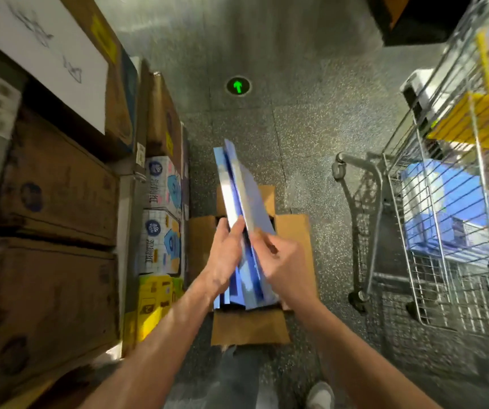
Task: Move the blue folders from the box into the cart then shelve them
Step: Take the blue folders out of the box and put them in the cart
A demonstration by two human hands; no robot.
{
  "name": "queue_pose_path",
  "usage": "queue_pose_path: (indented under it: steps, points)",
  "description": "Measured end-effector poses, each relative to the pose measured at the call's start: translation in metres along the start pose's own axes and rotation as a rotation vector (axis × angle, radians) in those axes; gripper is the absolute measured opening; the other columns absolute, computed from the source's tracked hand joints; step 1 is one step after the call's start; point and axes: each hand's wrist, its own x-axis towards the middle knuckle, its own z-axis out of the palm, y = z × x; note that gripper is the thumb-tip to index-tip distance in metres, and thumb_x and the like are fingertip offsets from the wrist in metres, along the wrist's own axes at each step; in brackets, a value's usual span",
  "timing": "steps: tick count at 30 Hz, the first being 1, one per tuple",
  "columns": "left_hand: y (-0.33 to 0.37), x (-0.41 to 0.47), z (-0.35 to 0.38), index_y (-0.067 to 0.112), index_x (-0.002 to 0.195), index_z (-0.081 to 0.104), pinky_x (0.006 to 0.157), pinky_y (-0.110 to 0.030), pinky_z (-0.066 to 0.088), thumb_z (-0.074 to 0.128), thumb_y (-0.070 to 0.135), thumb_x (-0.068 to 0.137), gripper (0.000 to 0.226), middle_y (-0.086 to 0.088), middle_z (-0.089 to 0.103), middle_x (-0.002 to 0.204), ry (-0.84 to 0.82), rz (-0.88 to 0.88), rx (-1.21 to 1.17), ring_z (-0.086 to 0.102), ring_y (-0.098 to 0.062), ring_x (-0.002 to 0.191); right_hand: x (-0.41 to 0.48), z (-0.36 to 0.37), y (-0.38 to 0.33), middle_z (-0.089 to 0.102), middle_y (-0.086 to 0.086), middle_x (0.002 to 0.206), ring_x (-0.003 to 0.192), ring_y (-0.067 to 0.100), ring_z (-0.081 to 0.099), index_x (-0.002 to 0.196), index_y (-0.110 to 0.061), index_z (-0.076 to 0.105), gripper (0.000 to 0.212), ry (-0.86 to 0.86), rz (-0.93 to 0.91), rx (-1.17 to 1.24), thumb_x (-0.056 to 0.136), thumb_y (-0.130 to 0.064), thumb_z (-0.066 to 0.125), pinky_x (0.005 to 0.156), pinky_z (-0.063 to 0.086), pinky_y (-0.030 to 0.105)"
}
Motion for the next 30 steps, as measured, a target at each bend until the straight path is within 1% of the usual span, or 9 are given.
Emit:
queue_pose_path:
  steps: [3, 9, 11, 13, 16, 20, 23, 26, 30]
  points:
    - [0.018, -0.038, 0.025, 0.005, 0.117, 0.067, 0.088, -0.037, 0.057, 0.032, 0.055, 0.105, 0.062, -0.014, 0.073, 0.102, -0.048, 0.002, -0.114, 0.071, -0.025, 0.096, -0.023, -0.03, -0.005, 0.068, 0.014, 0.072, 0.066, 0.023, 0.063, 0.078, -0.001, 0.066, 0.05, 0.017, 0.07, 0.021, 0.102, -0.041, 0.05, 0.068, 0.049, 0.045]
    - [0.037, -0.134, 0.111, 0.015, 0.096, 0.056, 0.087, -0.048, 0.054, 0.074, 0.048, 0.083, 0.04, 0.0, 0.067, 0.087, 0.057, 0.212, 0.087, 0.063, -0.015, 0.08, -0.099, -0.134, -0.004, 0.067, 0.011, 0.068, 0.069, 0.022, 0.061, 0.065, -0.015, 0.071, 0.047, 0.012, 0.193, 0.215, 0.095, -0.048, 0.055, 0.071, 0.047, 0.047]
    - [0.042, -0.159, 0.139, 0.018, 0.094, 0.056, 0.086, -0.049, 0.055, 0.076, 0.046, 0.08, 0.037, 0.001, 0.068, 0.088, 0.078, 0.274, 0.188, 0.063, -0.016, 0.08, -0.12, -0.167, -0.007, 0.075, 0.016, 0.093, 0.097, 0.035, 0.068, 0.08, -0.023, 0.078, 0.036, 0.006, 0.212, 0.301, 0.09, -0.045, 0.052, 0.089, 0.051, 0.053]
    - [0.049, -0.185, 0.166, 0.022, 0.093, 0.055, 0.086, -0.049, 0.055, 0.074, 0.05, 0.075, 0.039, -0.002, 0.07, 0.093, 0.059, 0.325, 0.236, 0.067, -0.019, 0.085, -0.141, -0.203, -0.011, 0.069, 0.025, 0.114, 0.113, 0.042, 0.061, 0.102, -0.003, 0.073, 0.034, 0.022, 0.22, 0.442, 0.096, -0.029, 0.052, 0.095, 0.049, 0.05]
    - [0.054, -0.203, 0.196, 0.021, 0.101, 0.057, 0.085, -0.051, 0.057, 0.066, 0.052, 0.073, 0.043, -0.007, 0.072, 0.098, 0.057, 0.391, 0.255, 0.07, -0.023, 0.089, -0.165, -0.247, -0.011, 0.071, 0.012, 0.116, 0.095, 0.017, 0.071, 0.101, -0.005, 0.071, 0.033, -0.017, 0.19, 0.592, 0.102, -0.014, 0.039, 0.077, 0.054, 0.028]
    - [0.08, -0.239, 0.243, 0.016, 0.107, 0.056, 0.078, -0.035, 0.056, 0.065, 0.031, 0.09, 0.025, -0.009, 0.069, 0.1, -0.011, 0.504, 0.231, 0.065, -0.012, 0.082, -0.184, -0.314, -0.003, 0.071, -0.003, 0.107, 0.08, -0.004, 0.067, 0.107, -0.015, 0.071, 0.038, -0.018, 0.146, 0.591, 0.106, -0.025, 0.035, 0.067, 0.049, 0.013]
    - [0.1, -0.261, 0.277, 0.011, 0.112, 0.056, 0.072, -0.025, 0.053, 0.065, 0.02, 0.096, 0.02, -0.003, 0.068, 0.096, -0.057, 0.543, 0.199, 0.066, -0.005, 0.08, -0.191, -0.364, 0.008, 0.069, 0.001, 0.092, 0.079, 0.008, 0.062, 0.099, -0.022, 0.074, 0.029, 0.059, 0.09, 0.358, 0.098, -0.037, 0.049, 0.074, 0.048, 0.022]
    - [0.117, -0.274, 0.31, 0.01, 0.116, 0.057, 0.063, -0.023, 0.053, 0.062, 0.02, 0.098, 0.021, -0.002, 0.07, 0.098, -0.156, 0.495, 0.119, 0.069, -0.006, 0.078, -0.198, -0.408, 0.034, 0.07, 0.005, 0.104, 0.09, 0.018, 0.062, 0.11, -0.02, 0.07, 0.026, 0.206, 0.143, 0.201, 0.1, -0.037, 0.053, 0.081, 0.048, 0.031]
    - [0.132, -0.27, 0.341, 0.008, 0.12, 0.059, 0.067, -0.029, 0.058, 0.059, 0.021, 0.101, 0.024, -0.009, 0.073, 0.104, -0.282, 0.434, 0.053, 0.071, -0.012, 0.079, -0.191, -0.445, 0.094, 0.07, -0.001, 0.112, 0.101, 0.021, 0.068, 0.114, -0.025, 0.061, 0.056, 0.293, 0.301, 0.213, 0.073, -0.062, 0.064, 0.092, 0.054, 0.044]
